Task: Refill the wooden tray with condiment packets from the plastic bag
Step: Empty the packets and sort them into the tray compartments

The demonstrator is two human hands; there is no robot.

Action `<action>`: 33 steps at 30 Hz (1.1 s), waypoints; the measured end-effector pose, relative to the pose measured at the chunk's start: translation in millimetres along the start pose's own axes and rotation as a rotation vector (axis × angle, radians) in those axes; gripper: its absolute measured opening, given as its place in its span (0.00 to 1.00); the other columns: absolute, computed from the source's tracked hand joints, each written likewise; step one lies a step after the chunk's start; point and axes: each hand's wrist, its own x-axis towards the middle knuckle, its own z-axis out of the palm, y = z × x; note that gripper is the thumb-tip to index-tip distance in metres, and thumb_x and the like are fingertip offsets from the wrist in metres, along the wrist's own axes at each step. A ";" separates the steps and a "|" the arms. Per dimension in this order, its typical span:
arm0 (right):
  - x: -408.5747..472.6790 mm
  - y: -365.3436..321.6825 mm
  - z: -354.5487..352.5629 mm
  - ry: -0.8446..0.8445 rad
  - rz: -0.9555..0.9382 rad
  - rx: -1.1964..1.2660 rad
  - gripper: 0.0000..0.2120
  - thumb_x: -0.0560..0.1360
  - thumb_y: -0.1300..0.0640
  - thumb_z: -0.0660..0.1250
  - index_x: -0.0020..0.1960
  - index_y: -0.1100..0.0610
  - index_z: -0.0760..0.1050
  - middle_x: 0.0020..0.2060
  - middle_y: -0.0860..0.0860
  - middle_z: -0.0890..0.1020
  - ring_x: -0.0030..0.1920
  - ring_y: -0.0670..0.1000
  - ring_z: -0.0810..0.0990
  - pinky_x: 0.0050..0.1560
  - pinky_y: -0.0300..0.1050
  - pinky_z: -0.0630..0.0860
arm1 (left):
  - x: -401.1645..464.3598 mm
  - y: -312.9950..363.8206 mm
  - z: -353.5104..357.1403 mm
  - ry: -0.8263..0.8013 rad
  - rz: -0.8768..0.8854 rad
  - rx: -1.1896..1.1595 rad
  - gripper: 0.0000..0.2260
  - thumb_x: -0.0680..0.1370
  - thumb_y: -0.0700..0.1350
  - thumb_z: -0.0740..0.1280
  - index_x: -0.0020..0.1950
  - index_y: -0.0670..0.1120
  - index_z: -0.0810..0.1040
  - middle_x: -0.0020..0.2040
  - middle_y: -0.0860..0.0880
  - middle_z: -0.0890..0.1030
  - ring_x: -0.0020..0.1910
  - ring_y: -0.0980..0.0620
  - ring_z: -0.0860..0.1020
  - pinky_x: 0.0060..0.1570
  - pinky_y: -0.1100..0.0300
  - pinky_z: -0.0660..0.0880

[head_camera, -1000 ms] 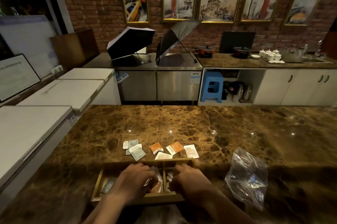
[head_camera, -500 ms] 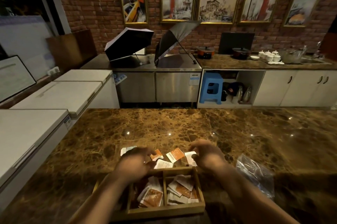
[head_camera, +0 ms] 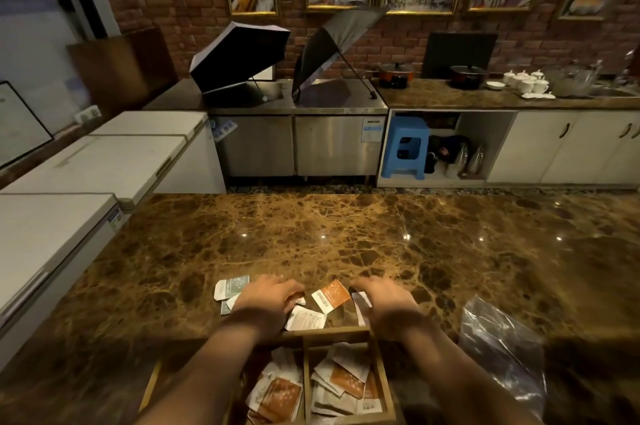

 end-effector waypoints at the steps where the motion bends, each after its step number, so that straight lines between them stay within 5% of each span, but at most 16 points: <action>1: 0.2 1.0 0.0 0.004 0.011 0.000 0.20 0.81 0.52 0.63 0.73 0.44 0.69 0.68 0.49 0.75 0.67 0.52 0.72 0.66 0.50 0.73 | 0.5 -0.7 2.5 -0.005 0.011 0.017 0.16 0.83 0.52 0.59 0.71 0.59 0.72 0.69 0.52 0.76 0.69 0.49 0.70 0.68 0.55 0.64; 7: 2.0 10.4 1.8 0.053 0.081 0.056 0.18 0.76 0.57 0.71 0.65 0.47 0.77 0.60 0.48 0.76 0.60 0.50 0.75 0.60 0.43 0.73 | 6.8 1.5 5.1 0.034 0.147 0.040 0.18 0.78 0.52 0.67 0.68 0.61 0.75 0.67 0.55 0.75 0.68 0.51 0.69 0.65 0.55 0.66; 11: -3.2 11.5 -4.6 0.104 0.109 0.171 0.09 0.75 0.59 0.73 0.50 0.48 0.77 0.48 0.45 0.77 0.49 0.47 0.75 0.48 0.41 0.73 | 17.1 7.4 3.4 -0.079 0.233 0.175 0.20 0.72 0.56 0.74 0.64 0.61 0.79 0.70 0.56 0.72 0.71 0.52 0.66 0.66 0.54 0.63; 16: -18.0 9.1 -13.8 0.230 -0.005 0.300 0.08 0.75 0.63 0.68 0.44 0.50 0.78 0.43 0.45 0.79 0.45 0.47 0.77 0.48 0.47 0.80 | 20.5 19.5 -0.1 -0.040 0.233 0.164 0.06 0.69 0.51 0.74 0.40 0.57 0.77 0.61 0.58 0.79 0.66 0.53 0.69 0.61 0.56 0.63; 21: -31.6 3.2 -9.4 0.389 -0.165 0.243 0.14 0.72 0.67 0.69 0.43 0.48 0.78 0.42 0.43 0.80 0.44 0.44 0.78 0.45 0.47 0.80 | 12.6 22.6 -6.2 -0.031 0.270 0.233 0.11 0.78 0.57 0.64 0.58 0.57 0.77 0.56 0.55 0.82 0.59 0.49 0.73 0.58 0.53 0.66; 33: -75.9 -3.6 0.1 0.414 -0.206 0.337 0.10 0.72 0.64 0.71 0.46 0.49 0.82 0.47 0.43 0.84 0.49 0.43 0.82 0.51 0.44 0.81 | 15.0 24.8 -7.2 -0.078 0.227 0.299 0.11 0.76 0.52 0.62 0.56 0.56 0.79 0.56 0.55 0.81 0.59 0.50 0.74 0.55 0.55 0.66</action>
